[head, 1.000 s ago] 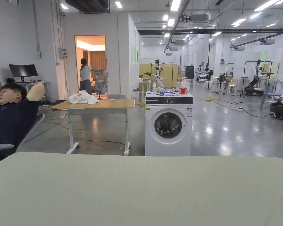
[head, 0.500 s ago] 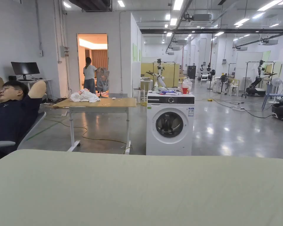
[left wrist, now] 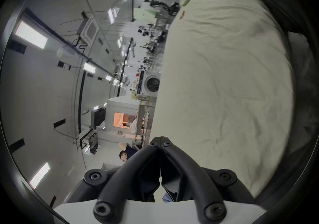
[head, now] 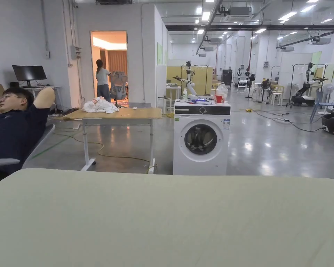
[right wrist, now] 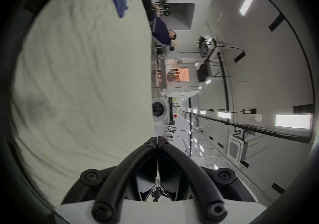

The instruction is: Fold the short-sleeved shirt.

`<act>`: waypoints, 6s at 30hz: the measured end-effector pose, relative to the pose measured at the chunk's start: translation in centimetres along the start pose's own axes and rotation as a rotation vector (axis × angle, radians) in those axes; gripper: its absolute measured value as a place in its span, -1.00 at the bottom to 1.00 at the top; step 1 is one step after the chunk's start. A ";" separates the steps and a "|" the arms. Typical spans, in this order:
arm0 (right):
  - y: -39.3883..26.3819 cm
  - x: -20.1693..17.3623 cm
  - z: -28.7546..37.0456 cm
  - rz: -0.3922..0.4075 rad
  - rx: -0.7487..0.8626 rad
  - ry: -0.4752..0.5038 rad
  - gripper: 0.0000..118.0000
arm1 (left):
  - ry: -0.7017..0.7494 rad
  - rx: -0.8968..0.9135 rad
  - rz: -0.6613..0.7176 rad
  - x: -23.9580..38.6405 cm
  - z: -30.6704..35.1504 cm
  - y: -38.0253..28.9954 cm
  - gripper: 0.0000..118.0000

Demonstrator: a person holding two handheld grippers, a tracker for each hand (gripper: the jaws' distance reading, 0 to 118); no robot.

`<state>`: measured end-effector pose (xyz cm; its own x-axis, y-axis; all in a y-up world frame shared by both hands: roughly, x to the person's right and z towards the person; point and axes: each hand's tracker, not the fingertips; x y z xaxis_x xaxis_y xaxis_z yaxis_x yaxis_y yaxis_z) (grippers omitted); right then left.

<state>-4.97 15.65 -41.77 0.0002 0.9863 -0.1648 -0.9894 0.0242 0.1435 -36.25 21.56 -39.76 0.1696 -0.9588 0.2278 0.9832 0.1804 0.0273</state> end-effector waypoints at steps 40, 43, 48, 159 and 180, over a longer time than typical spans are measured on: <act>-4.5 10.4 -1.1 -1.555 0.071 0.028 -1.00 | 0.148 0.154 1.357 -6.4 1.7 -7.1 -1.00; -3.3 10.4 -1.8 -1.555 0.102 0.061 -1.00 | 0.176 0.130 1.380 -6.3 2.8 -8.2 -1.00; -0.6 10.5 -3.5 -1.558 0.181 0.143 -1.00 | 0.263 0.051 1.424 -5.8 5.2 -9.8 -1.00; -7.7 8.3 3.9 -1.664 0.053 0.088 -1.00 | 0.256 0.129 1.401 -7.4 7.8 -7.2 -1.00; -7.4 7.2 3.1 -1.656 -0.008 0.039 -1.00 | 0.099 0.082 1.394 -6.0 5.0 -8.1 -1.00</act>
<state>2.79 23.12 -41.04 0.9829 -0.1119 -0.1463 0.0804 0.9753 -0.2059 -45.61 26.96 -36.50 0.9989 0.0067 0.0457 -0.0019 0.9945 -0.1050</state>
